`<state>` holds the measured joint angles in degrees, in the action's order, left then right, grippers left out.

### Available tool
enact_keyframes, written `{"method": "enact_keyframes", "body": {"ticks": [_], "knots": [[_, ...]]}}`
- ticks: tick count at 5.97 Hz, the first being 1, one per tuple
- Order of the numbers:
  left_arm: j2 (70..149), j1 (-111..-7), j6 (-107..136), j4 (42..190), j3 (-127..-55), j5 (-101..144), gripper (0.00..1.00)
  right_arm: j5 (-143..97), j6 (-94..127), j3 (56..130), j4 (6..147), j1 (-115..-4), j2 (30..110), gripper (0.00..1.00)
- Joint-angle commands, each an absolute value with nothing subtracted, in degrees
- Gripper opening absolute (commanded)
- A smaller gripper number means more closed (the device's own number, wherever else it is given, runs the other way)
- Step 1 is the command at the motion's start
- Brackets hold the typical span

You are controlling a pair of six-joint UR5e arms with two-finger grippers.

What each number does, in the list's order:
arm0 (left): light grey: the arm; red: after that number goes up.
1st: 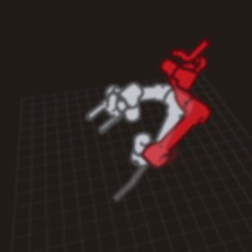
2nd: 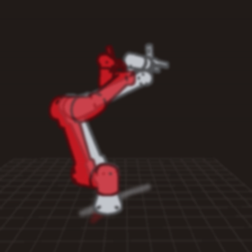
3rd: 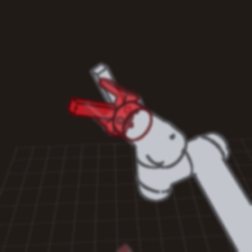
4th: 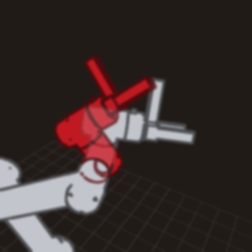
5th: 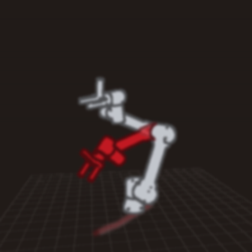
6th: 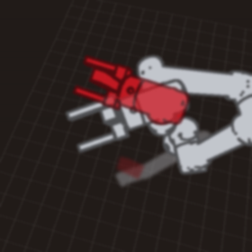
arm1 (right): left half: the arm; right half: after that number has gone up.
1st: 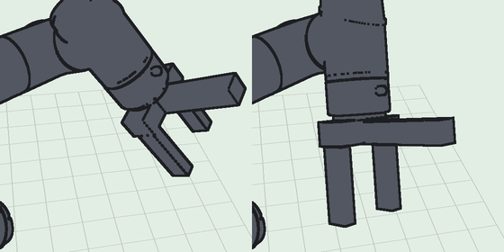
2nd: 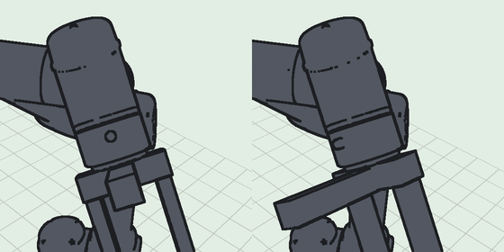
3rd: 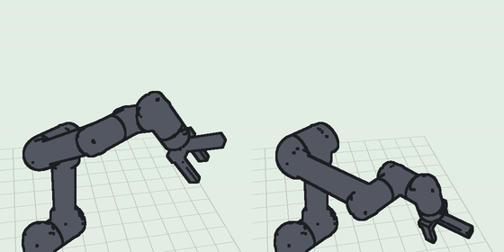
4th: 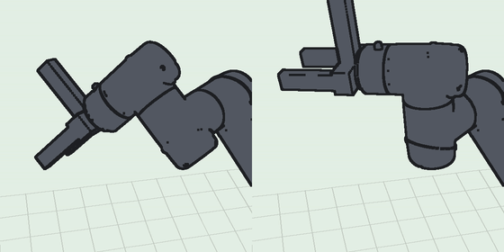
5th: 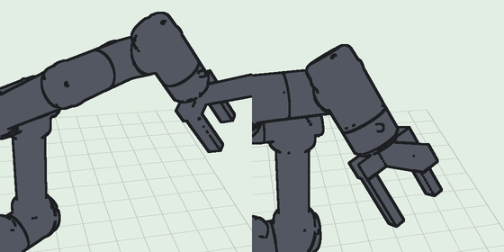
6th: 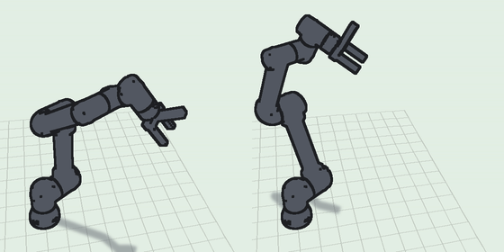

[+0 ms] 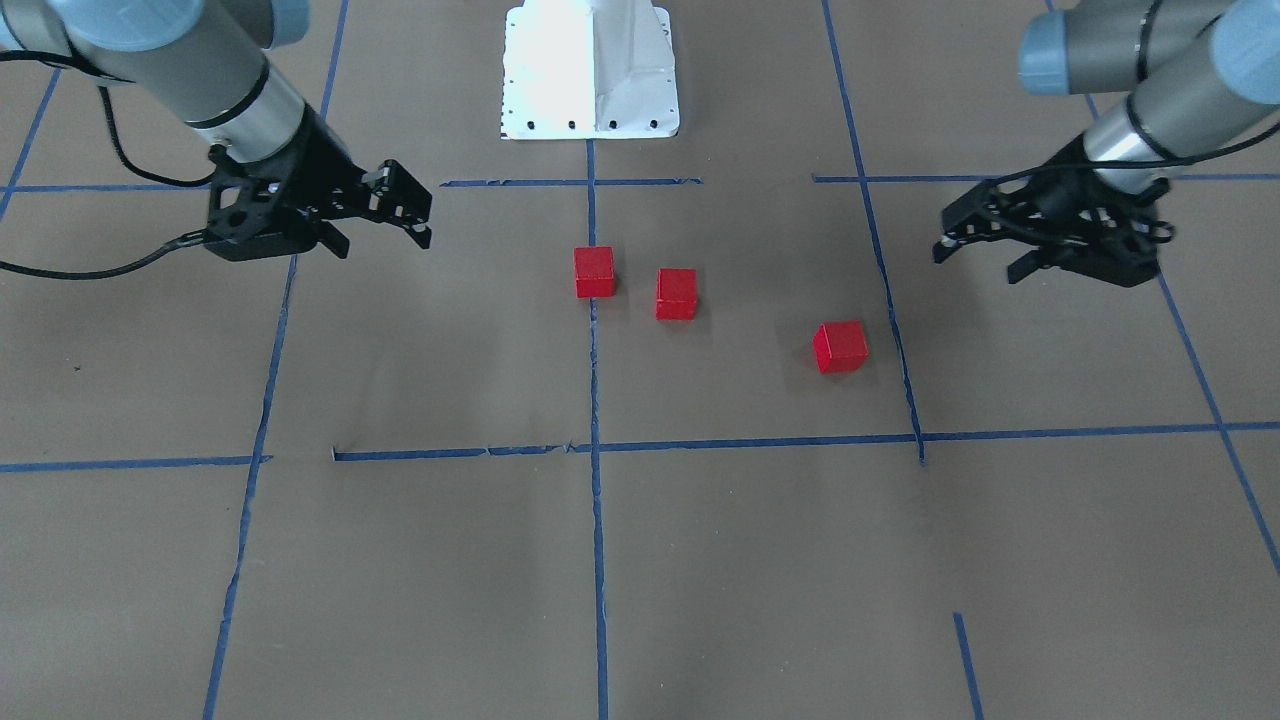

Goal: Form red blocks into L shape at center
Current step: 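Raise the right gripper away while the left gripper reaches the middle red cube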

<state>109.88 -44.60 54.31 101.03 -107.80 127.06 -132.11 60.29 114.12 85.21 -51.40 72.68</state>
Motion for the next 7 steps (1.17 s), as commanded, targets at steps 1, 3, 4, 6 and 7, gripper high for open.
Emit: {"method": "enact_keyframes", "body": {"ticks": [1,3,4,6,7], "knots": [[118.1,-34.3,66.6,100.3,-103.2,117.5,1.00,-132.9,55.6,114.8,85.2,-54.0,76.5,1.00],[122.6,-30.1,74.4,100.2,-97.9,112.0,1.00,-132.9,54.0,114.5,85.2,-54.2,77.6,1.00],[124.3,-30.0,75.0,100.1,-95.3,111.9,1.00,-132.8,53.6,114.6,85.2,-54.2,77.7,1.00],[124.9,-27.5,74.9,100.1,-94.2,107.1,1.00,-132.8,53.6,114.8,85.1,-54.2,78.3,1.00],[124.9,-27.2,74.9,100.2,-94.1,107.0,1.00,-132.9,53.6,114.8,85.2,-54.2,78.2,1.00]]}}
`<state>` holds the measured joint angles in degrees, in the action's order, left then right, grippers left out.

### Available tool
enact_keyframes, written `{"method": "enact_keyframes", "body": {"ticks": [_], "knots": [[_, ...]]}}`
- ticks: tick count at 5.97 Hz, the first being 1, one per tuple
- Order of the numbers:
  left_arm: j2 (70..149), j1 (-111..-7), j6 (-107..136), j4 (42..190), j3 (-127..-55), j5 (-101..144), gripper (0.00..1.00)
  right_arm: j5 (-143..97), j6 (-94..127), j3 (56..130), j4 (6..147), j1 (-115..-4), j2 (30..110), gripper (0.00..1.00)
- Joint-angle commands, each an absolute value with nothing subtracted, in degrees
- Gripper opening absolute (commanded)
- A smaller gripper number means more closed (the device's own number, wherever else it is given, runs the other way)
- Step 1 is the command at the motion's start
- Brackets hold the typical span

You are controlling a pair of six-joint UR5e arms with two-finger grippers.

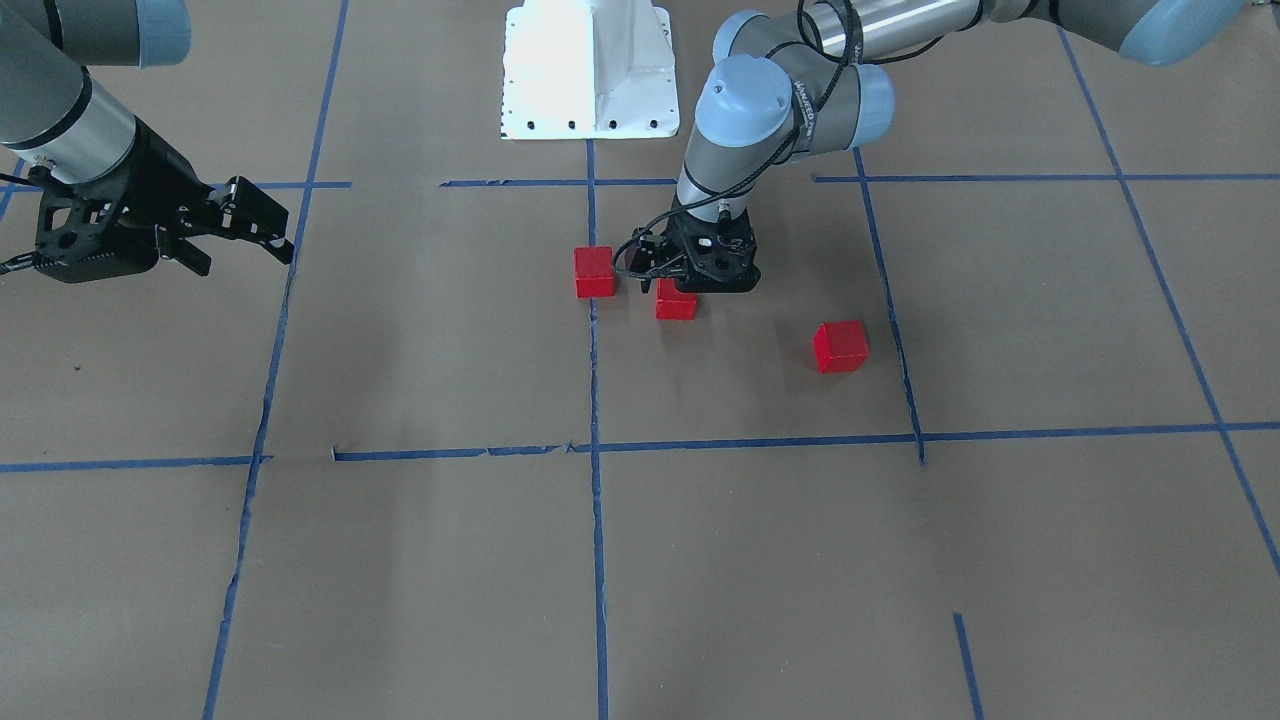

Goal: Form red blocks into L shape at center
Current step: 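Grasp the middle red cube with the left gripper and lift it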

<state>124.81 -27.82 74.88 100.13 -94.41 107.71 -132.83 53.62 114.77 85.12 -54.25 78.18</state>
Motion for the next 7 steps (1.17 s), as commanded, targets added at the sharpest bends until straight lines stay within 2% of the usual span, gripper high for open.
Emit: {"method": "enact_keyframes", "body": {"ticks": [1,2,3,4,7], "knots": [[125.0,-26.8,74.7,100.2,-93.8,106.9,0.90,-132.9,53.6,114.8,85.2,-54.2,78.2,1.00],[125.0,-26.8,74.4,100.2,-93.7,105.4,0.45,-132.9,53.6,114.9,85.2,-54.2,78.2,1.00],[125.0,-26.9,74.1,100.1,-93.8,102.8,0.06,-132.9,53.6,115.2,85.2,-54.2,78.4,1.00],[125.3,-27.6,74.1,99.9,-93.8,102.4,0.00,-132.9,53.6,115.3,85.2,-54.2,78.4,1.00],[134.7,-27.8,72.5,99.8,-85.5,97.9,0.00,-132.9,53.7,115.7,85.2,-54.3,78.5,1.00]]}}
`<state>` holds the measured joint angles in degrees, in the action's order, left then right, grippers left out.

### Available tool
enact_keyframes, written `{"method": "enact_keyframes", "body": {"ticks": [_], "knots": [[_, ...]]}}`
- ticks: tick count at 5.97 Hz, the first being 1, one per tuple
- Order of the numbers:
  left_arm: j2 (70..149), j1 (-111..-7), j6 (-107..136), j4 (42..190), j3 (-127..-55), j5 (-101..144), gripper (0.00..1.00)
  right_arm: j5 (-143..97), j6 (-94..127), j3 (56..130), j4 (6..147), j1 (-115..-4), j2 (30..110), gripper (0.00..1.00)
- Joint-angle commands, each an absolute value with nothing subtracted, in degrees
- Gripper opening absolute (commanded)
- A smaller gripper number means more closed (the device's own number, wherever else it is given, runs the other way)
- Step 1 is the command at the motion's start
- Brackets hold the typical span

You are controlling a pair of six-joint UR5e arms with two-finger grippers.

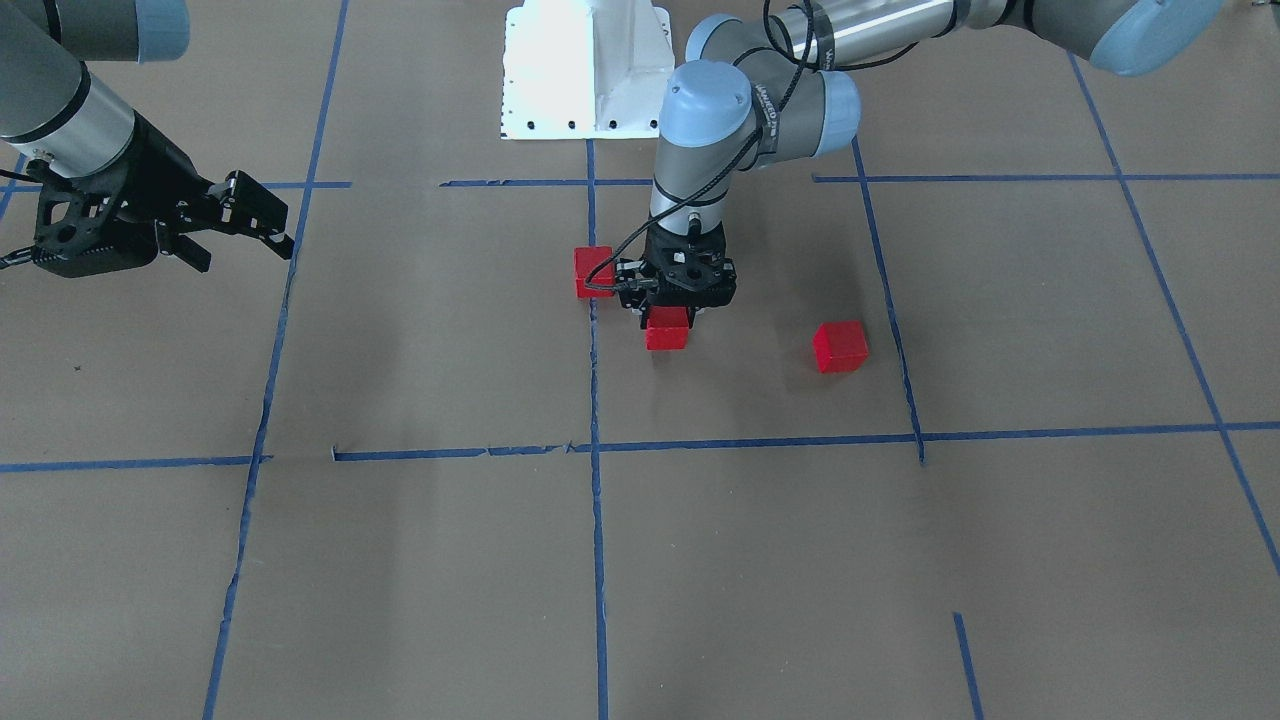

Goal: Form red blocks into L shape at center
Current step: 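Grasp the middle red cube with the left gripper and lift it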

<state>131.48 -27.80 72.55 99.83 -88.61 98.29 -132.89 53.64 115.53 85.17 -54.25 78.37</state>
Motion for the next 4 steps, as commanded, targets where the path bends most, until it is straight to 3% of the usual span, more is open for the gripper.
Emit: {"method": "enact_keyframes", "body": {"ticks": [1,4], "knots": [[136.4,-27.6,73.5,97.4,-84.8,98.0,0.00,-132.9,53.7,115.8,85.2,-54.2,78.5,1.00],[137.8,-24.8,75.9,95.1,-84.7,97.9,0.00,-132.9,53.8,116.2,85.2,-54.3,78.8,1.00]]}}
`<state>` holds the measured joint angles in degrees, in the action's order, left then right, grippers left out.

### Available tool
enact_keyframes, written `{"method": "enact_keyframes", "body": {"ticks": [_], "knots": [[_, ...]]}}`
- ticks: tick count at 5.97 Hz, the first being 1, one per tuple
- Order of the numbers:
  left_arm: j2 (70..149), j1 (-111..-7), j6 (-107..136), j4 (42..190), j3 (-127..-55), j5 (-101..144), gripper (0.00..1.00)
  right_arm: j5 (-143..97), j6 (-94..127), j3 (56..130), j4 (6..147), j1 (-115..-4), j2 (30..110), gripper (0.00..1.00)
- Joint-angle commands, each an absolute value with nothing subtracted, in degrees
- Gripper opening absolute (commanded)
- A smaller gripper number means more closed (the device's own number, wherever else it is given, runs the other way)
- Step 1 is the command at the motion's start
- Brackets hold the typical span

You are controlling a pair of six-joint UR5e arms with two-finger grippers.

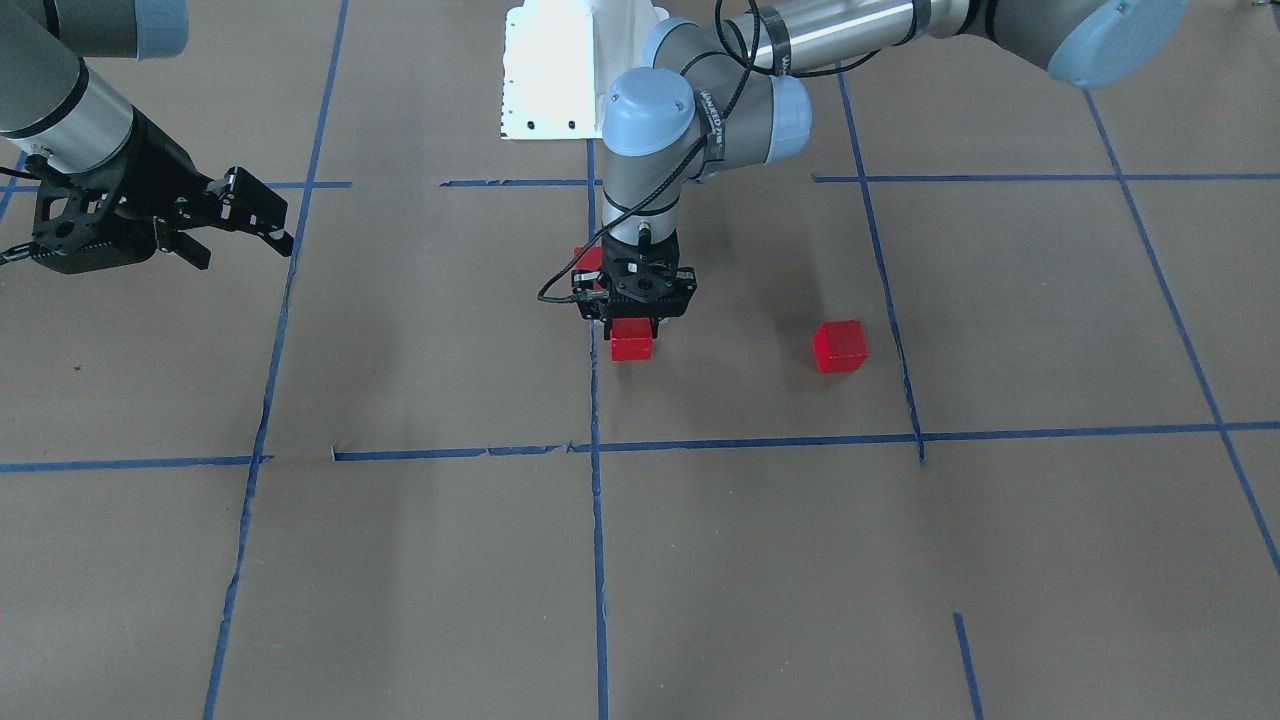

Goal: Form red blocks into L shape at center
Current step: 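Place the red cube against the far side of the centered cube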

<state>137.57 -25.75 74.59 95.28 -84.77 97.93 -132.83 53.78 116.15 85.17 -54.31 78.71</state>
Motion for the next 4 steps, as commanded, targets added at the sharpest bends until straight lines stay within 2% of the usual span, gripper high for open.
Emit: {"method": "enact_keyframes", "body": {"ticks": [1,4], "knots": [[137.8,-24.2,76.1,95.1,-84.6,97.9,0.00,-132.9,53.8,116.2,85.2,-54.3,79.1,1.00],[138.3,-23.5,77.0,95.4,-84.6,97.9,0.00,-132.9,53.8,116.2,85.2,-54.3,79.1,1.00]]}}
